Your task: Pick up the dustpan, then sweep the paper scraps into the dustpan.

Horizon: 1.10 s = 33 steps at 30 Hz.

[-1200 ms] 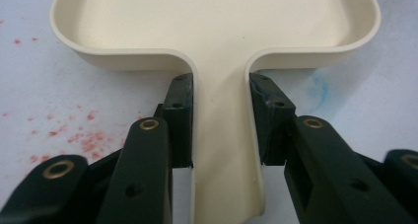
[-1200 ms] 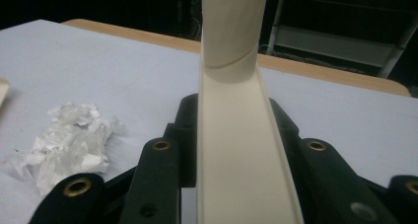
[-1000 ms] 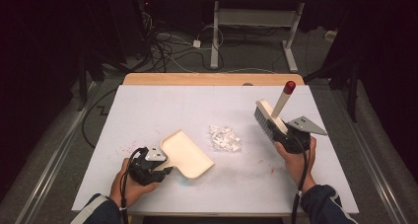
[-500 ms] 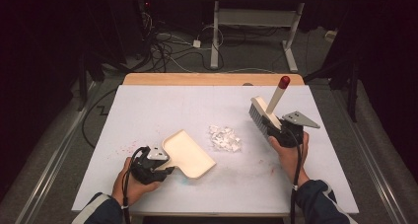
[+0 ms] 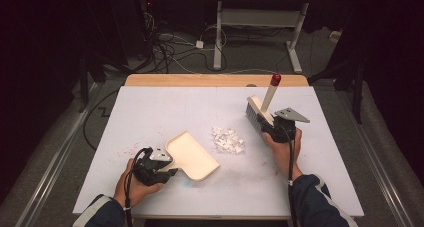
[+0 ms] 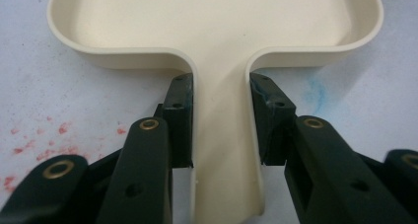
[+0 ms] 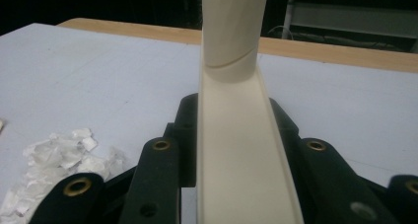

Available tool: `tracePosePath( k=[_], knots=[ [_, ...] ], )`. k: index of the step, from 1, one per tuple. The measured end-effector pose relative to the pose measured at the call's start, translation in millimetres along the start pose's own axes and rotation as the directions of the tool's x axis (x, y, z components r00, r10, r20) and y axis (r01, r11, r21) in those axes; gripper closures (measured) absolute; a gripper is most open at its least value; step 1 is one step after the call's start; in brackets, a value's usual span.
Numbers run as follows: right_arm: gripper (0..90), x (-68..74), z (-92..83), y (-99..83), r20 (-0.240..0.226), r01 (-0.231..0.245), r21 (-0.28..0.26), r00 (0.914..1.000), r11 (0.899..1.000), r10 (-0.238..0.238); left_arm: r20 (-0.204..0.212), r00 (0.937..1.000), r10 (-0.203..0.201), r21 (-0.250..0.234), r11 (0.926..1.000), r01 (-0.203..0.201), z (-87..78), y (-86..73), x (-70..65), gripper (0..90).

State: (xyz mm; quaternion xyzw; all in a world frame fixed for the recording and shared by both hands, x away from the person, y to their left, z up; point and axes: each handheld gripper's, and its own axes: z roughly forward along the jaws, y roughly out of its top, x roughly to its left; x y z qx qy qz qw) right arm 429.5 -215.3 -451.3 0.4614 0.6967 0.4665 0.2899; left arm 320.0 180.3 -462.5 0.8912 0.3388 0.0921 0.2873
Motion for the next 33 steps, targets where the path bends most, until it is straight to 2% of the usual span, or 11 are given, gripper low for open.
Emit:
tracePosePath(
  k=[6,15,24,33],
  knots=[
    [67.7,7.3,9.9,-0.8,-0.012,0.035,0.025,0.9993,0.999,-0.035,0.004,1.0,0.006,0.001,1.0,-0.006,0.2,1.1,0.9,63.5],
    [67.7,17.3,15.7,1.2,-0.025,0.076,0.033,0.9968,0.997,-0.076,0.006,1.0,0.008,0.001,1.0,-0.008,0.8,0.6,-0.4,63.5],
    [67.7,16.9,17.0,1.8,-0.029,0.079,0.032,0.9965,0.996,-0.078,0.012,0.9999,0.002,0.008,1.0,-0.002,2.5,1.6,0.0,63.4],
    [67.6,27.5,18.5,0.9,-0.052,0.085,0.039,0.9952,0.996,-0.083,0.018,0.9998,0.01,0.019,0.9998,-0.01,6.5,5.6,-0.1,63.4]
  ],
)
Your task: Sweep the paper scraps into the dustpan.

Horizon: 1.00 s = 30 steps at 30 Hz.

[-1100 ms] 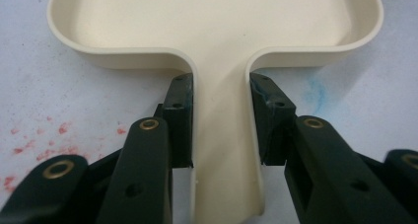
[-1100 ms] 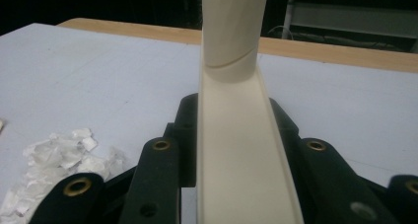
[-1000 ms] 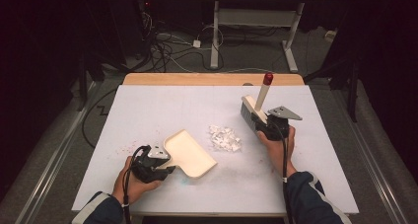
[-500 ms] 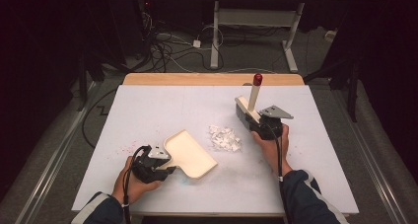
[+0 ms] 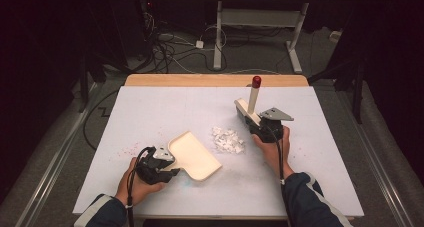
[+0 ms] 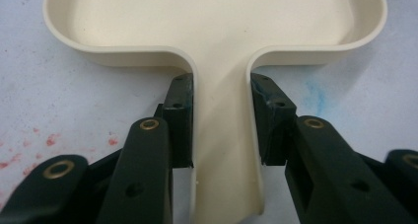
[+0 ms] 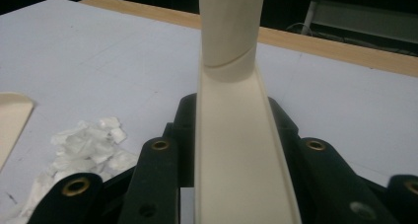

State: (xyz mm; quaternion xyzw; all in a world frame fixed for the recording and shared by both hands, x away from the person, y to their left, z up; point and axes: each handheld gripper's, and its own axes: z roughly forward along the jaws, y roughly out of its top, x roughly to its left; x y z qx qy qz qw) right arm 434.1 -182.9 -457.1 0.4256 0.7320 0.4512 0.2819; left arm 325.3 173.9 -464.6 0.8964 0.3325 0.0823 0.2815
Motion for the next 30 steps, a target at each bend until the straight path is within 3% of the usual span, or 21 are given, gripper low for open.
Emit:
tracePosePath(
  k=[7,14,26,30],
  knots=[
    [67.4,18.0,-1.9,-2.7,-0.049,0.004,-0.002,0.9988,1.0,-0.004,0.006,1.0,0.006,0.002,1.0,-0.006,6.8,7.1,-2.9,63.5],
    [67.1,37.1,-3.5,-6.5,-0.104,0.044,-0.019,0.9935,0.999,-0.046,0.005,1.0,0.003,0.006,1.0,-0.003,10.4,8.4,-3.2,63.4],
    [66.5,63.2,-1.9,-11.2,-0.138,0.083,-0.033,0.9866,0.996,-0.087,0.008,1.0,-0.003,0.003,1.0,0.003,17.5,15.3,-6.0,63.4],
    [66.7,70.0,-2.7,-11.9,-0.173,0.081,-0.052,0.9809,0.995,-0.089,0.011,0.9999,-0.003,0.004,1.0,0.003,18.3,15.9,-6.3,63.4]
  ],
)
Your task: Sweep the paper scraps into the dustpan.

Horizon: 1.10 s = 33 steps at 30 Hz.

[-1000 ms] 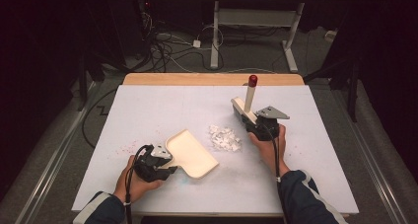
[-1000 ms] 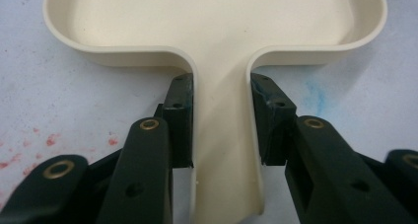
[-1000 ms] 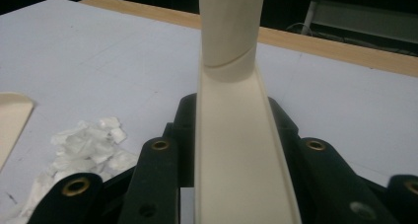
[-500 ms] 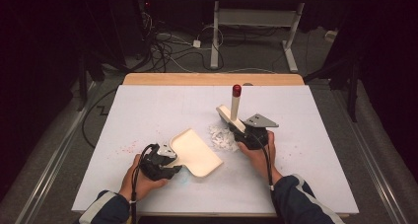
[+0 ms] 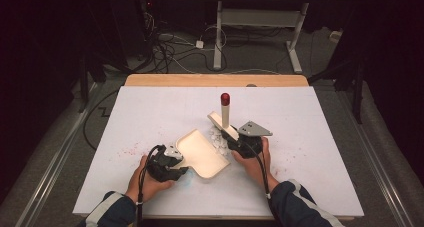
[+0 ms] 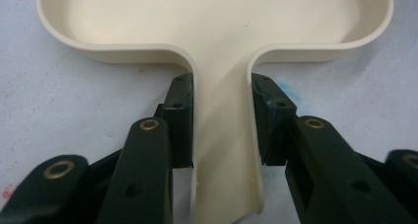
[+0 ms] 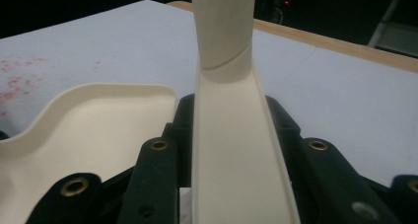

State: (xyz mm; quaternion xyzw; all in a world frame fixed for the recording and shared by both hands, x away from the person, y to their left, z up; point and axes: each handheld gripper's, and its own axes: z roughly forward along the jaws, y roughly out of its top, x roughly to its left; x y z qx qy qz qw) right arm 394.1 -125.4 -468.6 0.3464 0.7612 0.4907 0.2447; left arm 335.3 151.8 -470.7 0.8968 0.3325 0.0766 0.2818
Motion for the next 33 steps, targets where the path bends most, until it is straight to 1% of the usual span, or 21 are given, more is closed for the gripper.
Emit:
tracePosePath(
  k=[2,4,8,10,14,16,17,18,20,22,23,25,27,33],
  knots=[
    [66.6,5.2,0.8,0.0,-0.026,0.005,-0.001,0.9997,1.0,-0.005,0.002,1.0,-0.003,-0.001,1.0,0.003,0.1,-0.1,0.2,63.4],
    [66.6,9.7,1.9,-0.4,-0.042,0.032,-0.009,0.9986,0.999,-0.032,0.002,1.0,-0.002,-0.002,1.0,0.002,0.2,0.1,0.0,63.4],
    [66.6,17.0,2.4,-0.2,-0.082,0.052,-0.015,0.9952,0.999,-0.053,0.005,1.0,-0.002,-0.006,1.0,0.002,1.0,0.2,0.4,63.3],
    [66.7,21.0,2.9,0.1,-0.094,0.048,-0.017,0.9944,0.999,-0.05,0.003,1.0,0.0,-0.009,1.0,0.0,0.7,0.5,-0.3,63.3],
    [66.7,32.5,3.6,0.8,-0.117,0.065,-0.017,0.9909,0.998,-0.066,0.003,1.0,0.0,-0.013,0.9999,0.0,-0.2,0.7,-1.1,63.3],
    [66.7,39.9,3.8,1.3,-0.125,0.084,-0.018,0.9885,0.996,-0.086,0.004,1.0,-0.002,-0.014,0.9999,0.002,-0.4,0.6,-0.9,63.3],
    [66.7,42.4,3.5,1.5,-0.133,0.081,-0.021,0.9876,0.996,-0.084,0.005,1.0,-0.003,-0.015,0.9999,0.003,-0.3,0.6,-0.8,63.3],
    [66.8,45.3,3.1,2.3,-0.144,0.087,-0.028,0.9855,0.996,-0.09,0.005,1.0,-0.002,-0.015,0.9999,0.003,-0.3,0.5,-0.8,63.3],
    [67.2,50.9,2.4,3.9,-0.164,0.081,-0.034,0.9827,0.996,-0.086,0.006,1.0,-0.001,-0.015,0.9999,0.001,-0.3,0.7,-0.8,63.3],
    [67.2,57.0,2.8,4.9,-0.176,0.089,-0.038,0.9799,0.995,-0.094,0.01,0.9999,-0.005,-0.019,0.9998,0.005,-0.5,0.4,-0.5,63.3],
    [67.2,59.8,2.7,5.1,-0.182,0.099,-0.034,0.9778,0.995,-0.103,0.01,0.9999,-0.004,-0.019,0.9998,0.004,-0.7,0.4,-0.2,63.3],
    [67.4,64.0,2.1,6.3,-0.179,0.116,-0.042,0.9762,0.992,-0.122,0.012,0.9999,-0.005,-0.023,0.9997,0.005,-1.1,0.2,-0.1,63.3],
    [67.4,64.2,0.6,8.5,-0.189,0.102,-0.048,0.9758,0.994,-0.109,0.012,0.9999,-0.007,-0.024,0.9997,0.007,-1.4,-0.1,0.2,63.3],
    [67.4,53.3,-8.8,19.1,-0.174,0.064,-0.09,0.9815,0.994,-0.079,0.014,0.9998,-0.011,-0.025,0.9996,0.012,-1.2,-0.2,0.7,63.2]
  ],
)
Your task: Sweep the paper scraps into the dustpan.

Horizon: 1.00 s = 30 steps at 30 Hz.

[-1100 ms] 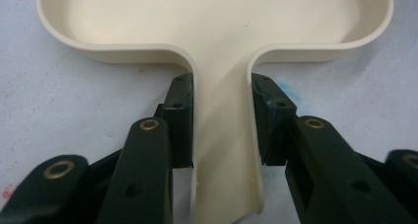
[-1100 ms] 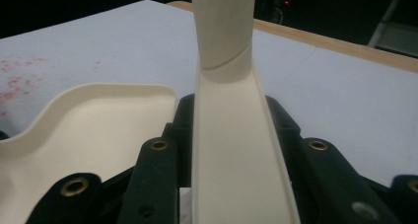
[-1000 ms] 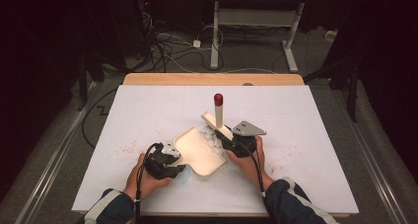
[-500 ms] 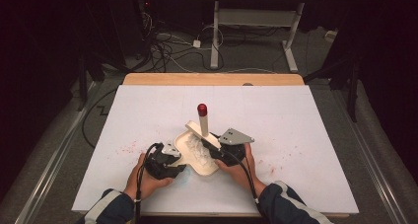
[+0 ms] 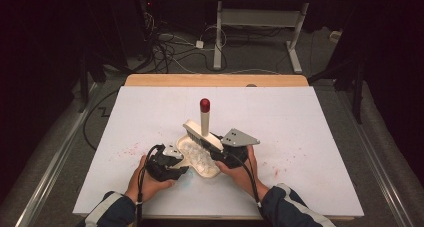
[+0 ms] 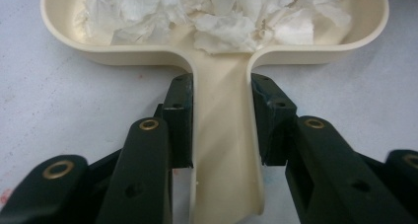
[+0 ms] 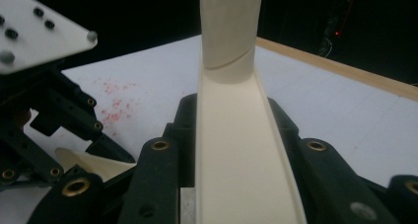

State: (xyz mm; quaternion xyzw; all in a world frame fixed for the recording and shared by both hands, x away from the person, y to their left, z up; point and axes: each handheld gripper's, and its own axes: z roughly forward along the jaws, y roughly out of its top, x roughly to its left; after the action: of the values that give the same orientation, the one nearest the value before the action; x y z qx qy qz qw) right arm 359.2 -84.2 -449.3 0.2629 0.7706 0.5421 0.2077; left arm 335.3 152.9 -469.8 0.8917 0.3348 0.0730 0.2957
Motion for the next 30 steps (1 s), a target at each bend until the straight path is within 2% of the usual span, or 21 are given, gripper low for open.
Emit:
tracePosePath(
  k=[4,11,17,19,23,26,28,30],
  knots=[
    [67.4,-9.9,-8.8,4.8,0.033,-0.028,-0.053,0.999,0.998,0.03,0.001,1.0,-0.001,0.001,1.0,0.001,0.2,0.0,0.0,63.2],
    [67.4,-30.6,-14.7,3.3,0.079,-0.062,-0.056,0.9947,0.996,0.066,-0.003,1.0,-0.007,0.0,1.0,0.007,-0.1,-0.9,1.7,63.2],
    [67.4,-43.7,-8.8,-6.4,0.147,-0.036,0.001,0.9884,0.999,0.036,-0.006,1.0,-0.007,0.005,1.0,0.007,-1.3,-1.5,3.4,63.2],
    [67.4,-47.7,-6.6,-8.5,0.158,-0.049,0.013,0.9864,0.999,0.047,-0.001,1.0,-0.009,0.006,0.9999,0.009,-2.1,-2.4,4.9,63.3],
    [67.5,-54.5,2.4,-13.9,0.192,-0.046,0.039,0.9807,0.998,0.038,-0.003,0.9999,-0.011,0.012,0.9999,0.011,-4.3,-4.8,8.0,63.3],
    [67.5,-53.9,10.9,-17.4,0.189,-0.041,0.057,0.9816,0.998,0.03,-0.005,0.9998,-0.022,0.016,0.9996,0.022,-7.2,-7.9,11.1,63.3],
    [67.5,-51.5,12.7,-16.2,0.186,-0.009,0.064,0.9825,0.998,-0.003,-0.005,0.9996,-0.028,0.016,0.9995,0.028,-8.6,-9.2,12.7,63.3],
    [67.5,-48.7,13.7,-15.9,0.163,-0.003,0.075,0.9866,0.997,-0.01,-0.005,0.9996,-0.029,0.02,0.9994,0.03,-8.3,-9.0,13.2,63.3]
  ],
)
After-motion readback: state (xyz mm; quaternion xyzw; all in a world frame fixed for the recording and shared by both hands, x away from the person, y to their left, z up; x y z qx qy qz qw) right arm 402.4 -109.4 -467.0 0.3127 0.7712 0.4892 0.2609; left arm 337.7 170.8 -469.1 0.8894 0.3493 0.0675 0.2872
